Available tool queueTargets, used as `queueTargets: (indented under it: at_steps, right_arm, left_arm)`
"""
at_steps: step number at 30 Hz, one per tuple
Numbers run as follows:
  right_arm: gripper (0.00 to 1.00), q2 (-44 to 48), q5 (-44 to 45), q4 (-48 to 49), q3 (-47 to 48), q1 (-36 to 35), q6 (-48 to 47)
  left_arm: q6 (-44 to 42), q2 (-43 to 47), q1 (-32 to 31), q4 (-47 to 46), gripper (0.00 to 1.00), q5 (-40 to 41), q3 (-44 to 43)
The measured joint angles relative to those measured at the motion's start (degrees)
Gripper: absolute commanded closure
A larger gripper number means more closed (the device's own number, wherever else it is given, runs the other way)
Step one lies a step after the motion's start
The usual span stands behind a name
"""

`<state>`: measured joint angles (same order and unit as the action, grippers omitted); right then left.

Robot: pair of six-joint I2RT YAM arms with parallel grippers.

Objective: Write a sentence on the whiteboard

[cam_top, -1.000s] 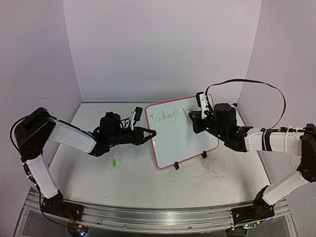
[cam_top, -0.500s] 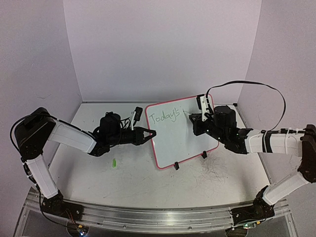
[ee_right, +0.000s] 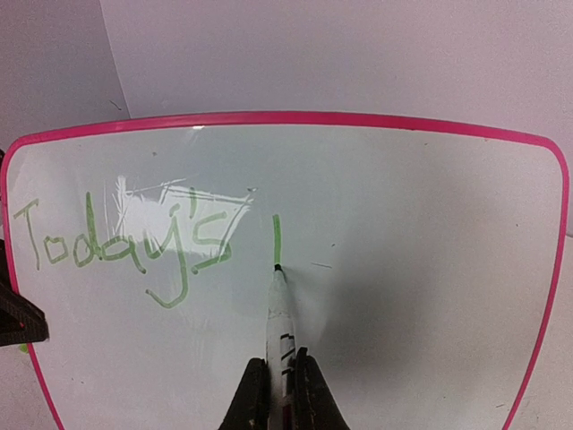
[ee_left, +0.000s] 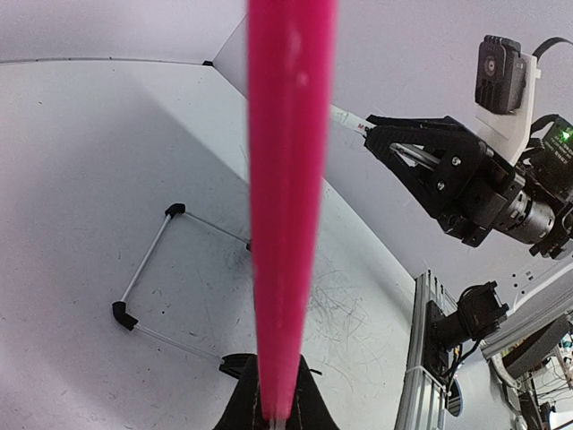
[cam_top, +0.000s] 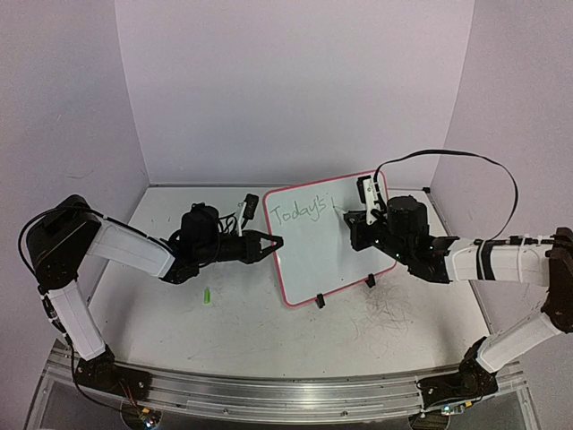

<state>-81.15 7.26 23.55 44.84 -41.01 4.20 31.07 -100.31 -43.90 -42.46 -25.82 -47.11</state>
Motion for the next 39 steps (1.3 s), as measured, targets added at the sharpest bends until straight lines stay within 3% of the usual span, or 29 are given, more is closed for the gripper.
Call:
queueTargets:
  at_steps: [39]
  right_arm:
    - [1.0, -1.5, 3.9, 2.0, 1.3, -0.2, 1.6]
  left_arm:
    - [0.3, 0.0, -0.1, 0.0, 1.0, 0.1, 0.0]
